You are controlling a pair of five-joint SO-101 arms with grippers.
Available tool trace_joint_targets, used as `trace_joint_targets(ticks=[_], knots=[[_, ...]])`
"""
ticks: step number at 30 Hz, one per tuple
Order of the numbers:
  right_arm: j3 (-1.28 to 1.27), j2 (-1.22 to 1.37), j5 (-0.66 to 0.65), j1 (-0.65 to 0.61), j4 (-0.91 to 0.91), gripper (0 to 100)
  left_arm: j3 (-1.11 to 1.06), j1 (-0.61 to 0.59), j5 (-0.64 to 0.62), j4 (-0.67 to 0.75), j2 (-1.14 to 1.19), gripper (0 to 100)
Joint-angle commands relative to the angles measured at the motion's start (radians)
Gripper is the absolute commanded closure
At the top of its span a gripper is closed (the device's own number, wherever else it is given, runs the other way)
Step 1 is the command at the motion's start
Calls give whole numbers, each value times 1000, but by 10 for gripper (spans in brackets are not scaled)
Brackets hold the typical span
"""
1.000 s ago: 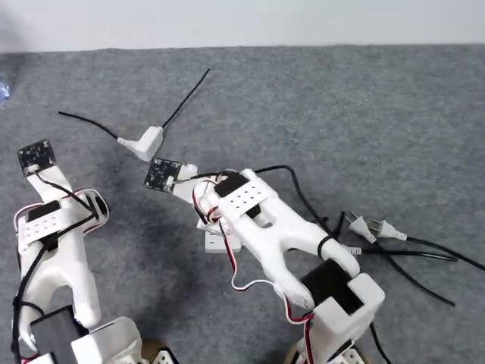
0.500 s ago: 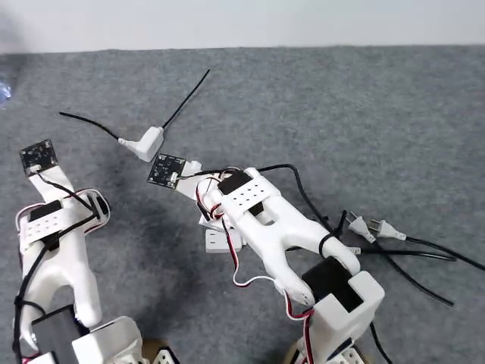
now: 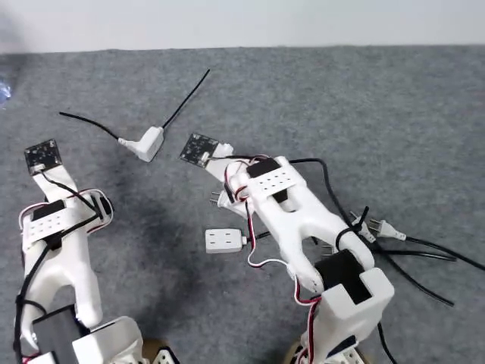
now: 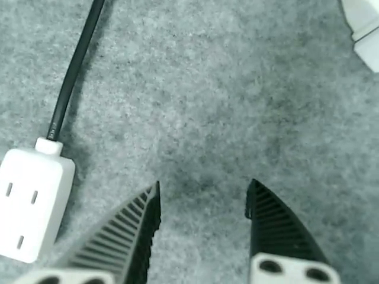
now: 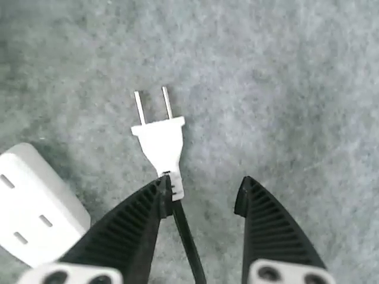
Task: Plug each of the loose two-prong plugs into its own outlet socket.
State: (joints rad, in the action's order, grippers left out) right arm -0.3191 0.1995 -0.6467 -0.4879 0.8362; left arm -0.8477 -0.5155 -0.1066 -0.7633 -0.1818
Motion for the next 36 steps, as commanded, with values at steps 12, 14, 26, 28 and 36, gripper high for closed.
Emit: trace_joint_targets(ticks=[12,14,26,28,36], knots=[[38,-48,-126,-105,64,820,5,8,-3,25,-31,778],[55,-42,-129,-101,54,820,5,8,-3,25,-29,778],[437,303,-132,-102,246,822,5,8,-3,25,-29,778],[462,318,-133,-102,269,824,5,8,-3,25,-29,778],[462,331,-130,-101,274,961,5,8,-3,25,-29,778]])
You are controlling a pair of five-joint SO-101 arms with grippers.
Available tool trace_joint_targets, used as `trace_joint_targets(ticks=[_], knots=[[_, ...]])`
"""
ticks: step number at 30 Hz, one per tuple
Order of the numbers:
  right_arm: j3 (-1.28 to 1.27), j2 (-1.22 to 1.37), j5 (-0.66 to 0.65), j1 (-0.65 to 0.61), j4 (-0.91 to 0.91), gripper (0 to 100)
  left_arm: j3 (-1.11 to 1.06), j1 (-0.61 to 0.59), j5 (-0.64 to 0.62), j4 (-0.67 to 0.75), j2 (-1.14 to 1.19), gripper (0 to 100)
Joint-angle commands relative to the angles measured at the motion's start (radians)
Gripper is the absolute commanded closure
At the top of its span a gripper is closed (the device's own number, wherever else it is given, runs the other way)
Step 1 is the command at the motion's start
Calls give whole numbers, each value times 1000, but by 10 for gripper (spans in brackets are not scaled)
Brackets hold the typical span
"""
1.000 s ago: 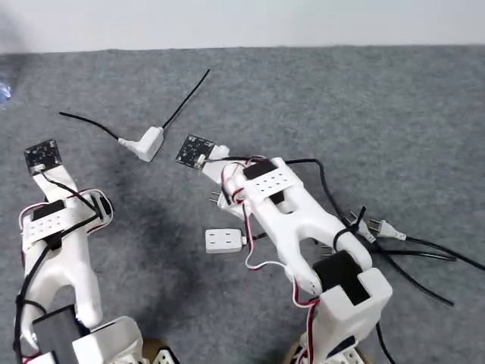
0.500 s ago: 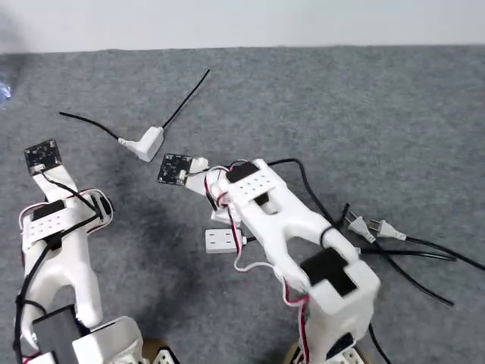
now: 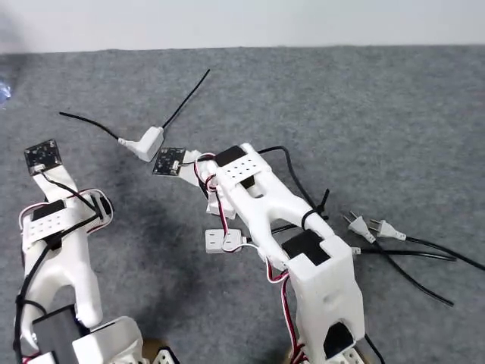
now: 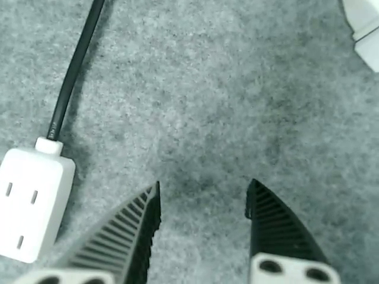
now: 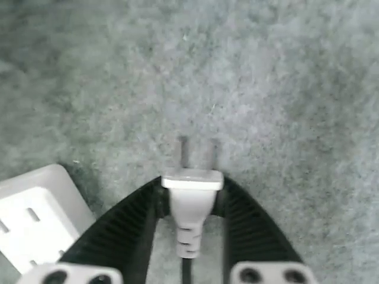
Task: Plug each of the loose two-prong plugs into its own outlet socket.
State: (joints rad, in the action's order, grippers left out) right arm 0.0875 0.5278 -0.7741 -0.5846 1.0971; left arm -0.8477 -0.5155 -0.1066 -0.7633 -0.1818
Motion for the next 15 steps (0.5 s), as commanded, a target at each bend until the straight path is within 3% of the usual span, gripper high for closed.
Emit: trace_joint_targets(ticks=[1,4,12,15], knots=[[54,2,-5,-4,15,946,5,8,-3,25,-29,778],[54,2,-5,-4,15,993,5,8,-3,25,-28,778],[60,-30,6,15,28,990,5,11,-3,25,-31,778],[58,-114,54,12,73,990,8,68,-3,25,-34,778]])
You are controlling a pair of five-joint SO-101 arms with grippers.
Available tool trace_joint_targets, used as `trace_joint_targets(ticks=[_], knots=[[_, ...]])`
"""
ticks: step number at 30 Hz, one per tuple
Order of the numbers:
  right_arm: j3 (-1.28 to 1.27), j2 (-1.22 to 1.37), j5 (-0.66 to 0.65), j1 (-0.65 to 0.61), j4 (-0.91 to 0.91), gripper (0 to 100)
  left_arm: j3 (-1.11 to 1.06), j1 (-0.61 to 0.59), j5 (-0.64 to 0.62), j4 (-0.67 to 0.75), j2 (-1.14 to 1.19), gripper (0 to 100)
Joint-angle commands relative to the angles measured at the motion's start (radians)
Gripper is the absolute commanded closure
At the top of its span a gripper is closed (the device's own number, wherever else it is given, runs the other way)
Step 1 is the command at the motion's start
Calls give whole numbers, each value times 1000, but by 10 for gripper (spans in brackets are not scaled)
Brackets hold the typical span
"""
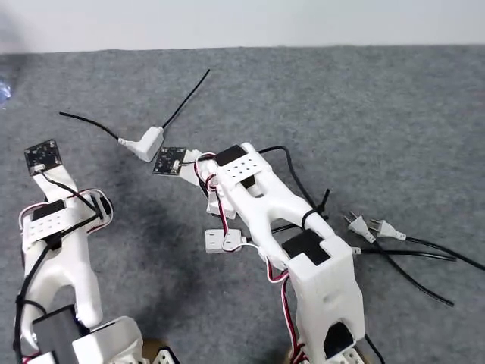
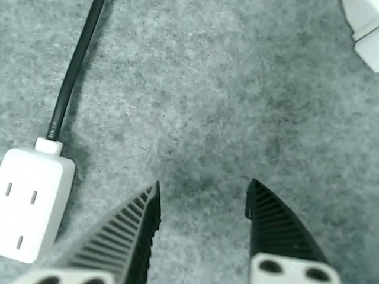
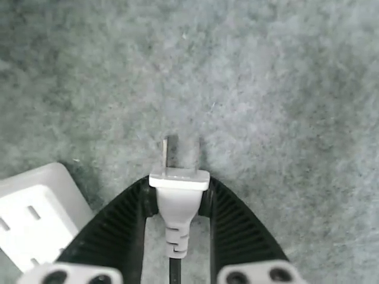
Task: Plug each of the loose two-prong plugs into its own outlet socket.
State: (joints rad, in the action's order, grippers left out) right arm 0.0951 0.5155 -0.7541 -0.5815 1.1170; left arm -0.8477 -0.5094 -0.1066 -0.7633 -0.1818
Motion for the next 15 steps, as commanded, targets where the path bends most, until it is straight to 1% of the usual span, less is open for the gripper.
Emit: trace_joint_targets(ticks=[1,3,6,10,13,15], knots=[[52,-139,31,4,90,990,13,98,-3,25,-35,778],[52,-222,37,-19,183,990,16,195,-3,23,-37,778],[51,-343,91,-24,303,990,5,344,-11,17,-38,779],[51,-481,183,13,415,990,22,414,-11,18,-48,779],[49,-552,226,51,461,990,27,459,-15,17,-123,779],[49,-588,236,77,479,990,25,491,-81,5,-201,785]])
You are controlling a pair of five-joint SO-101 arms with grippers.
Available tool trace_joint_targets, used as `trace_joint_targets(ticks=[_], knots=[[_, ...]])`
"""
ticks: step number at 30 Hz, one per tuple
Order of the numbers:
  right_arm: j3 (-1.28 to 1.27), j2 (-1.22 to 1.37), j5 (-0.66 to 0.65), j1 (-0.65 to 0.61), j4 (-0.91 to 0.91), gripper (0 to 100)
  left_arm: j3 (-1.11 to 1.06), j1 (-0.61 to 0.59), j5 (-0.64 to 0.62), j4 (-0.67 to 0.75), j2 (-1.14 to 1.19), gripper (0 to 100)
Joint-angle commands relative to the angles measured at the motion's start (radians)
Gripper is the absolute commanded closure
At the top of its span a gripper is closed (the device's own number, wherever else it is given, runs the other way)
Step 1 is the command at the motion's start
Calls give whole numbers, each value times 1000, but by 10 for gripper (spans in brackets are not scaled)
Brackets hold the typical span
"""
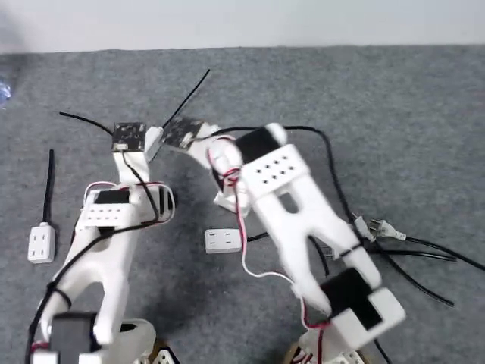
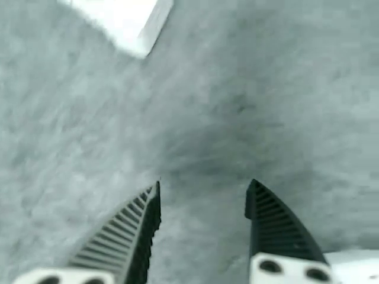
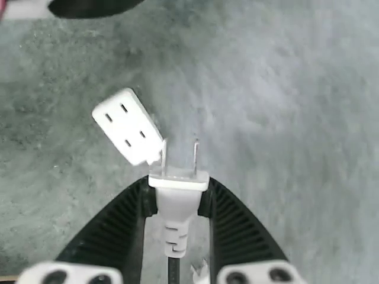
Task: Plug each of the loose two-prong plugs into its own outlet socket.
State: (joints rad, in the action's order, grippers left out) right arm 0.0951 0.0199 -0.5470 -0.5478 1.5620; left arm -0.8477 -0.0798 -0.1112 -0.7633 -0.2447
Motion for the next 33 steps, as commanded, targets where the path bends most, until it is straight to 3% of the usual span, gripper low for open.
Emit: trace_joint_targets(ticks=[1,5,10,18,25,29,33], knots=[[49,-107,32,54,42,990,31,74,-130,-8,-178,805],[17,-151,32,62,45,990,70,101,-342,-2,-328,947],[-78,-213,69,68,-53,990,65,141,-644,-9,-427,953],[-198,-242,64,90,-166,990,-38,307,-655,-6,-488,952],[-201,-272,64,101,-166,990,-62,362,-655,-25,-560,943],[-201,-314,60,97,-165,990,-110,381,-661,29,-585,840],[-203,-329,43,96,-165,990,-156,442,-804,37,-617,679]])
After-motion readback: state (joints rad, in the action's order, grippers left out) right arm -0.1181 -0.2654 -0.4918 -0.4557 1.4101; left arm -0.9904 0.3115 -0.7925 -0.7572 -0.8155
